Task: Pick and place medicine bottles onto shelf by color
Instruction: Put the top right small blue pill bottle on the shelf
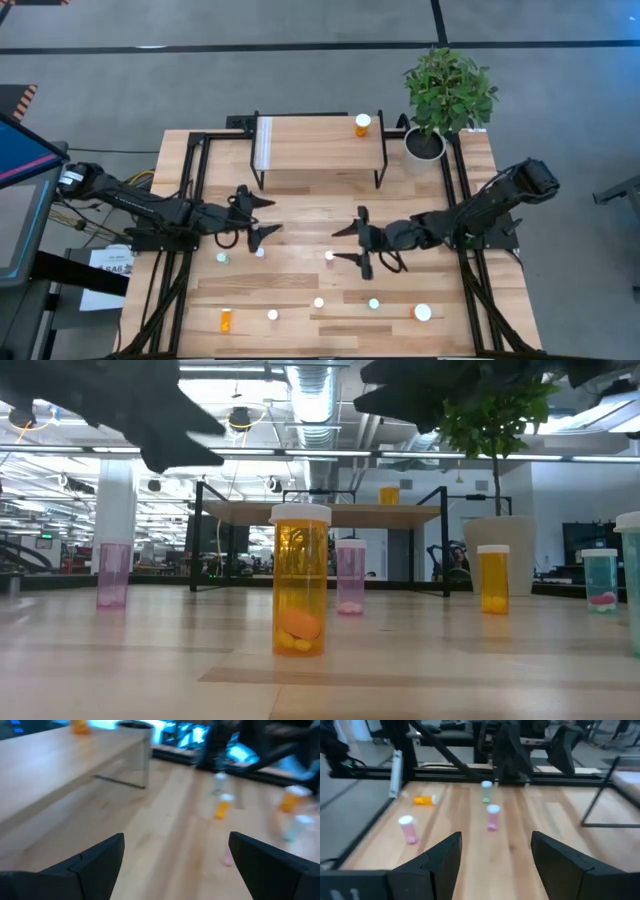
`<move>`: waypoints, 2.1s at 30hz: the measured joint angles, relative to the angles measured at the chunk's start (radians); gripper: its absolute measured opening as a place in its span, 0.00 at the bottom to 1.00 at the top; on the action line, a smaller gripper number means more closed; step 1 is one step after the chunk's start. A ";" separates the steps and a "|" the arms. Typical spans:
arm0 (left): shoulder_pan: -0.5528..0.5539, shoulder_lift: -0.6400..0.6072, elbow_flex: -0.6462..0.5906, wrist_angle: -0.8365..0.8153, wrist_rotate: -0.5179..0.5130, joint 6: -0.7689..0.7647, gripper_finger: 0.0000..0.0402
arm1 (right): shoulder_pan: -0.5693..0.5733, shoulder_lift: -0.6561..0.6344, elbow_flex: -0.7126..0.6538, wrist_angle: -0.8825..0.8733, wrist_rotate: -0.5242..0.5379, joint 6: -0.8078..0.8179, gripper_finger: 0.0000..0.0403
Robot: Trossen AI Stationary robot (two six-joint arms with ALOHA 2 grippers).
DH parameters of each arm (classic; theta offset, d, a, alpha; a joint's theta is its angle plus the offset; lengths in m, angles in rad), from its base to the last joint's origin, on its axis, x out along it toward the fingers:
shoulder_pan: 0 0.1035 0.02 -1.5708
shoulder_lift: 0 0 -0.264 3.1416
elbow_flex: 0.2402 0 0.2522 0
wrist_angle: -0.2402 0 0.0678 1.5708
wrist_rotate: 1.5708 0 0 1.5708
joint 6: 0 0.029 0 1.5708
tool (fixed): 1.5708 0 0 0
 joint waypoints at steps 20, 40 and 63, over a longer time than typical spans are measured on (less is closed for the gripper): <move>-0.362 0.220 0.000 0.287 -0.284 -0.010 0.86 | 0.350 0.004 0.050 0.001 0.400 0.156 0.65; -0.439 0.292 0.352 -0.358 -0.235 -0.197 0.86 | 0.384 -0.005 0.071 -0.073 0.452 0.154 0.65; -0.444 0.310 0.240 -0.720 -0.277 -0.683 0.86 | 0.382 -0.021 0.089 -0.142 0.454 0.112 0.65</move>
